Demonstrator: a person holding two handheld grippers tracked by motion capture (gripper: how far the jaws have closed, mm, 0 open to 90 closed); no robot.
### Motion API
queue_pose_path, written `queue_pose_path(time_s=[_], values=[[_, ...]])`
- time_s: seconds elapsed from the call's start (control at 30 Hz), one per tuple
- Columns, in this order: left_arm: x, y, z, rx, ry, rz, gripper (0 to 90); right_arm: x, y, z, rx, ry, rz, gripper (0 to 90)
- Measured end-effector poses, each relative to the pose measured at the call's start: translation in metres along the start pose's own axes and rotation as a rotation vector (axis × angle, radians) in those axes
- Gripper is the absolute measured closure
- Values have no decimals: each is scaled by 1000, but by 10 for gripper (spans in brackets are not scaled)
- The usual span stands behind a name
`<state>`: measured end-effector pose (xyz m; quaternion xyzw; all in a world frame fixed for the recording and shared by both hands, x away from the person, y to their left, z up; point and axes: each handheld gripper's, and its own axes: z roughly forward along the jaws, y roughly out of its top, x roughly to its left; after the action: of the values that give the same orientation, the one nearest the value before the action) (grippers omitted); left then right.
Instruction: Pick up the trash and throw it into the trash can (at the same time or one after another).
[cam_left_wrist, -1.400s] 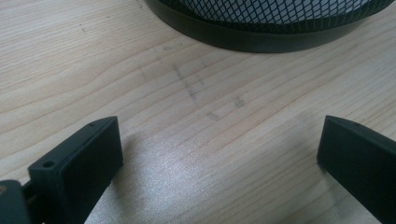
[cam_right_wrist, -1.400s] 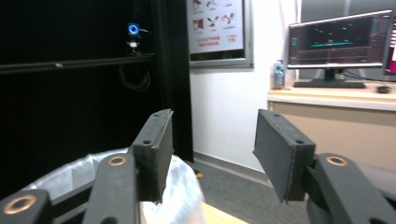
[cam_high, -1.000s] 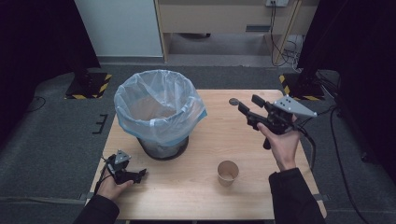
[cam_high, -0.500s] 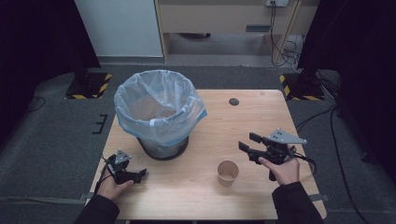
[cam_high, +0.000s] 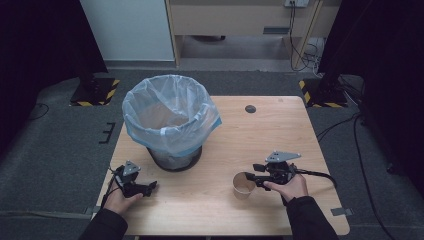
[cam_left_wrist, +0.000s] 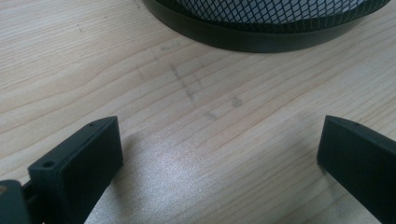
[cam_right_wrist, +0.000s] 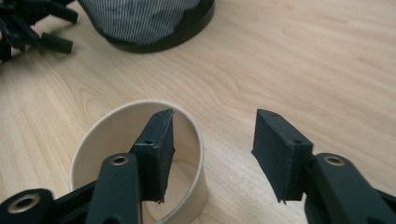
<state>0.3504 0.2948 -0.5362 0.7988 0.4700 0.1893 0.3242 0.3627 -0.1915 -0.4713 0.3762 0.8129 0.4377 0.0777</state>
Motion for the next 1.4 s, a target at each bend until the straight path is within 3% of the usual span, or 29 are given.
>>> queue_pose_path(time_s=[0.17, 0.4, 0.43, 0.7, 0.8, 1.4], values=[[0, 0, 0, 0, 0, 0, 0, 0, -2, 4, 61, 13, -13, 602], [0, 0, 0, 0, 0, 0, 0, 1, -3, 7, 103, 37, -7, 745], [0, 0, 0, 0, 0, 0, 0, 0, -3, 7, 115, 42, -16, 797], [0, 0, 0, 0, -1, 1, 0, 0, -1, 3, 109, 47, 2, 831], [0, 0, 0, 0, -1, 1, 0, -2, 2, -1, 74, 42, 8, 831], [0, 0, 0, 0, -1, 1, 0, -13, 18, -37, -303, -95, 104, 830]])
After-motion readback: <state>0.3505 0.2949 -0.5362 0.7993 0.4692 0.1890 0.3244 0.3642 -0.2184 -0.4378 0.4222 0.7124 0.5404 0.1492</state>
